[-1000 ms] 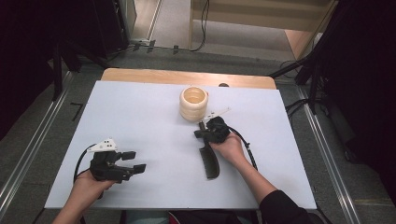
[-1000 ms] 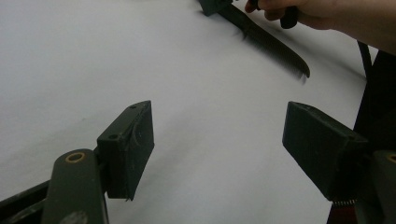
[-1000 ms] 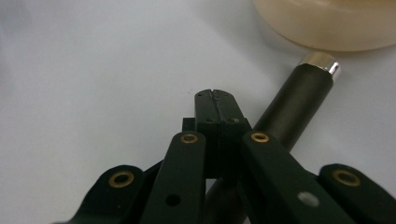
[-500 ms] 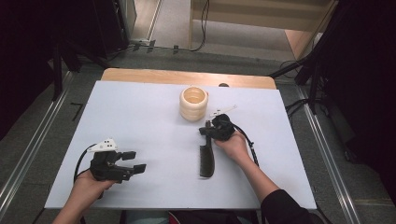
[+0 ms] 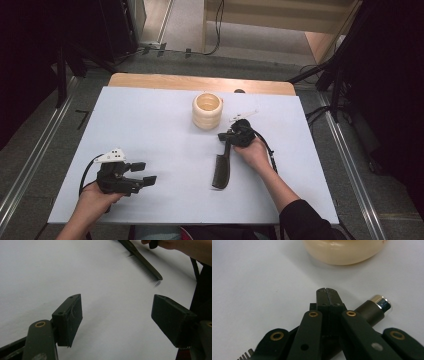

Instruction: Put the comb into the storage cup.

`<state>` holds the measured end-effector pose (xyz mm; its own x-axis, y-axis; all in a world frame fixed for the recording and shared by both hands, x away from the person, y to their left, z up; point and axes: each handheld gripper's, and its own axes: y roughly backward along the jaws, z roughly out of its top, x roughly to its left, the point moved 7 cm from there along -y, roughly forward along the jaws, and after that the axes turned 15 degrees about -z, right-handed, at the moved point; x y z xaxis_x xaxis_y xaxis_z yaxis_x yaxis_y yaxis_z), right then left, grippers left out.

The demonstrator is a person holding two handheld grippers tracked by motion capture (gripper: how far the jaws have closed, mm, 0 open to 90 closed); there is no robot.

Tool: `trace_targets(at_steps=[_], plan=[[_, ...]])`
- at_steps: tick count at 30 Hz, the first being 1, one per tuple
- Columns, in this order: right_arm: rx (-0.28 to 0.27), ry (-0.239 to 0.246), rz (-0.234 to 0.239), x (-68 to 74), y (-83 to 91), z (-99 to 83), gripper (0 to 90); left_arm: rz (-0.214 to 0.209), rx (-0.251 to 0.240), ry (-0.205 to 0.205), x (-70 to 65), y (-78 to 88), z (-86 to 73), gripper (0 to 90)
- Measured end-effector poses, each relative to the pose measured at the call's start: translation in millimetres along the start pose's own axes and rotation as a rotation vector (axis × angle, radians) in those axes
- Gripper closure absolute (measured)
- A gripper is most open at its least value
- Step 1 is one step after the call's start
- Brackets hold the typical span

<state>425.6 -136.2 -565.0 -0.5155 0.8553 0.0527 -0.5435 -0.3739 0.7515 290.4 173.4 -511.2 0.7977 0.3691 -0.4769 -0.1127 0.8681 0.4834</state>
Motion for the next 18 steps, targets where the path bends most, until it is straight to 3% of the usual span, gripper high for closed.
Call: trace_targets(at_steps=[5,18], plan=[[0.0,-0.031,-0.001,-13.2,1.1,-1.4,87.6,-0.001,-0.001,0.0,-0.1,0.1,0.0,25.8],[0.031,-0.036,-0.035,-34.0,11.7,-10.6,87.6,-0.004,-0.006,0.001,-0.4,0.5,0.7,25.8]])
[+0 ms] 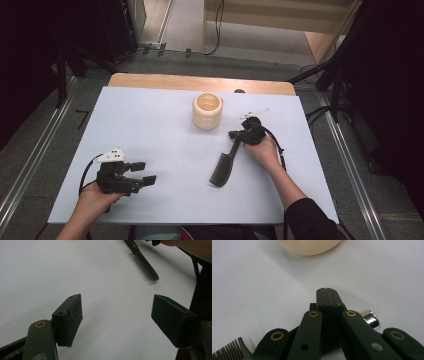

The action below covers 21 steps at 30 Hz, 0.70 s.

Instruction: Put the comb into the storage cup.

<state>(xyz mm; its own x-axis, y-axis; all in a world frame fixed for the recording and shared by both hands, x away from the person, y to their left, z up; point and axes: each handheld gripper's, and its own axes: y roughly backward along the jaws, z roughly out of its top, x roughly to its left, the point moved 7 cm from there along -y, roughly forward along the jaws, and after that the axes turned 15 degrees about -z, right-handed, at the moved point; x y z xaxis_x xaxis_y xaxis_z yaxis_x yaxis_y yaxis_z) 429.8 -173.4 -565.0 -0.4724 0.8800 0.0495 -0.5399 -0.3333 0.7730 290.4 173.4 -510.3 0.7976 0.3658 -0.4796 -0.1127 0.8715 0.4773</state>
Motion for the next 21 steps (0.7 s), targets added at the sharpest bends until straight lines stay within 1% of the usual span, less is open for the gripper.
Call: trace_targets(at_steps=[1,4,10,13,17,21], plan=[[0.002,-0.007,0.001,-3.1,2.2,-2.7,87.6,-0.001,0.0,-0.004,0.0,0.2,0.2,25.8],[0.008,-0.015,0.001,-6.2,5.7,-6.9,87.6,-0.002,-0.005,-0.004,-0.6,-0.1,0.4,25.8],[0.013,-0.02,0.001,-13.5,11.4,-13.7,87.6,-0.002,-0.003,-0.007,-0.9,-0.9,0.5,25.8],[0.019,-0.041,0.0,-17.6,16.6,-20.2,87.6,-0.006,-0.004,-0.014,-2.1,-1.1,1.1,25.8],[0.03,-0.027,-0.011,-19.5,26.5,-31.4,87.6,-0.007,-0.004,-0.015,-2.5,-1.5,1.5,25.8],[0.027,-0.018,-0.014,-20.3,31.5,-37.8,87.6,-0.007,-0.006,-0.019,-2.9,-1.9,1.8,25.8]])
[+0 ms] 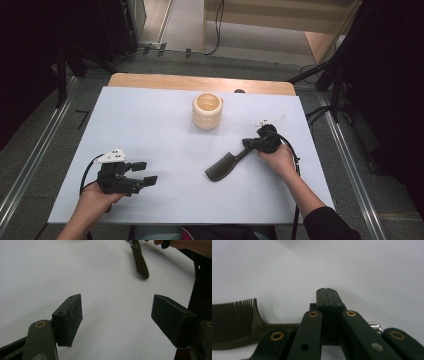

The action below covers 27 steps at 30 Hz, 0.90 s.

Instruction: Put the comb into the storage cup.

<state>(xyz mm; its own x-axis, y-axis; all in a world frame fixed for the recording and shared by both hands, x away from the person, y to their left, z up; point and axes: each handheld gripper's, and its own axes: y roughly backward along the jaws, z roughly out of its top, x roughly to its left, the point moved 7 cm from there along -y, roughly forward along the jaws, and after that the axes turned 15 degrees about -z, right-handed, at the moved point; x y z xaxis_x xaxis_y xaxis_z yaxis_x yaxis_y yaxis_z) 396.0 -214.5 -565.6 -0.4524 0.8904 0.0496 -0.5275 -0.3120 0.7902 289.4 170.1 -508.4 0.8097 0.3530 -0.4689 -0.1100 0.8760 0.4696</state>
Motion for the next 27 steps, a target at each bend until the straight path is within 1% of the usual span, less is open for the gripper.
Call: trace_targets(at_steps=[3,6,9,11,13,14,15,16,17,20,22,23,24,25,26,27], plan=[[0.006,0.001,-0.001,-0.9,4.4,-5.3,87.6,0.0,0.001,-0.002,0.0,-0.2,0.1,25.8],[-0.006,0.002,-0.003,-0.2,8.0,-10.9,87.6,-0.002,-0.002,-0.003,-0.1,0.1,0.5,25.8],[-0.006,0.016,-0.011,1.1,11.8,-15.7,87.6,0.0,0.001,-0.007,0.1,0.0,0.4,26.9],[-0.017,0.026,-0.012,1.8,13.8,-18.5,87.6,0.0,0.004,-0.007,-0.1,-0.3,0.6,26.9],[-0.021,0.032,-0.024,2.5,16.4,-22.0,87.6,-0.002,0.002,-0.008,-0.3,-0.8,1.1,26.9],[-0.026,0.037,-0.023,2.6,17.4,-23.7,87.6,-0.003,0.001,-0.01,-0.2,-1.1,1.4,26.9],[-0.028,0.043,-0.008,4.4,19.6,-27.4,87.7,-0.004,0.004,-0.01,-0.2,-1.4,1.6,26.9],[-0.028,0.043,-0.008,4.4,19.6,-27.4,87.7,-0.006,0.004,-0.012,-0.3,-1.9,1.9,26.9],[-0.031,0.048,-0.008,5.2,20.7,-28.9,87.7,-0.003,0.006,-0.012,-0.2,-2.3,2.1,26.9],[-0.065,0.109,-0.04,8.6,24.6,-34.9,87.6,-0.009,0.009,-0.019,0.0,-3.3,3.0,26.9],[-0.069,0.116,-0.039,9.2,25.2,-35.8,87.6,-0.008,0.011,-0.019,0.4,-4.1,3.6,26.9],[-0.062,0.112,-0.024,10.8,25.9,-37.3,87.7,-0.01,0.01,-0.018,0.4,-4.5,3.9,26.9],[-0.06,0.107,-0.021,11.3,26.6,-37.9,87.7,-0.011,0.012,-0.018,0.4,-4.8,4.0,26.9],[-0.043,0.073,-0.01,10.5,28.1,-39.5,87.7,-0.012,0.011,-0.02,0.5,-5.3,4.4,26.9],[-0.043,0.073,-0.01,10.5,28.1,-39.5,87.7,-0.013,0.011,-0.022,0.6,-5.6,4.7,26.9],[-0.036,0.056,-0.007,10.5,28.8,-40.6,87.7,-0.012,0.013,-0.022,0.8,-5.7,4.9,26.9]])
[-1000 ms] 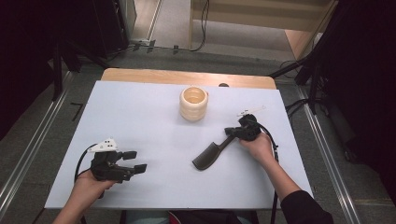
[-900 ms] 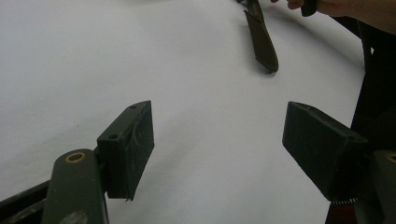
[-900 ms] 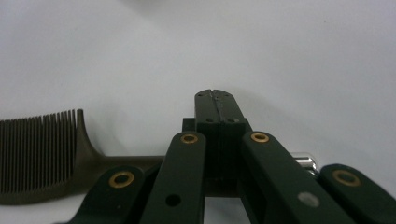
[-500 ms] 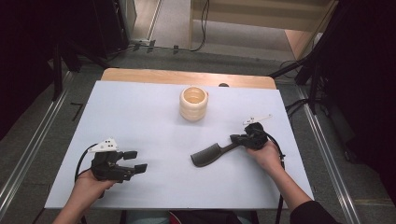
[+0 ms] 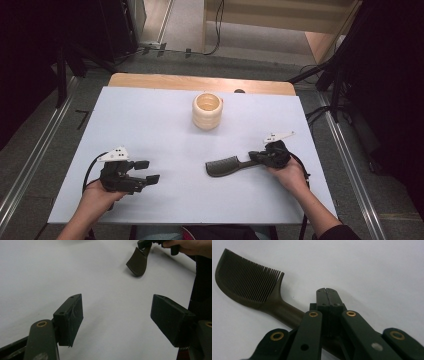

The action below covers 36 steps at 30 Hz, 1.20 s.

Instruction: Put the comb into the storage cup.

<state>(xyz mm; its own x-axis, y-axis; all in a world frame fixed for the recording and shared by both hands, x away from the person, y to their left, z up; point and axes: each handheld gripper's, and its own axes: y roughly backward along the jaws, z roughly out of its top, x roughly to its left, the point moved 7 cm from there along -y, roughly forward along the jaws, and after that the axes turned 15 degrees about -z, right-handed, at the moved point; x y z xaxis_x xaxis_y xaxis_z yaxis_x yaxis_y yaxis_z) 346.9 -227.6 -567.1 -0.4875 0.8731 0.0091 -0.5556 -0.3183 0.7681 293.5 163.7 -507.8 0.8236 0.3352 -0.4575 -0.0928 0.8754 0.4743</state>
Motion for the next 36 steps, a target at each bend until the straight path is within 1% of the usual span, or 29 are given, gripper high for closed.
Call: trace_targets(at_steps=[1,6,13,16,22,26,35,36], plan=[[0.0,-0.002,0.0,0.4,0.7,-0.6,87.6,-0.002,0.0,-0.003,0.2,-0.2,0.3,26.9],[0.007,0.018,-0.005,4.4,5.1,-5.3,87.7,-0.007,0.002,-0.004,0.1,-1.5,1.3,26.9],[0.034,0.007,0.007,7.8,12.6,-13.4,87.7,-0.009,0.004,-0.006,0.3,-3.3,2.2,26.9],[0.045,0.013,0.021,12.0,16.2,-17.0,87.7,-0.009,0.005,-0.008,0.2,-3.7,2.5,27.0],[0.057,0.046,0.048,22.5,20.7,-22.2,87.6,-0.009,0.005,-0.008,0.1,-3.6,2.4,26.9],[0.068,0.048,0.067,28.2,23.1,-24.7,87.7,-0.009,0.004,-0.008,0.0,-3.6,2.4,26.9],[0.081,0.082,0.104,37.9,28.8,-31.0,87.6,-0.01,0.008,-0.009,-0.2,-4.0,2.4,26.9],[0.086,0.079,0.11,39.1,29.3,-31.4,87.6,-0.01,0.007,-0.008,-0.3,-4.0,2.4,26.9]])
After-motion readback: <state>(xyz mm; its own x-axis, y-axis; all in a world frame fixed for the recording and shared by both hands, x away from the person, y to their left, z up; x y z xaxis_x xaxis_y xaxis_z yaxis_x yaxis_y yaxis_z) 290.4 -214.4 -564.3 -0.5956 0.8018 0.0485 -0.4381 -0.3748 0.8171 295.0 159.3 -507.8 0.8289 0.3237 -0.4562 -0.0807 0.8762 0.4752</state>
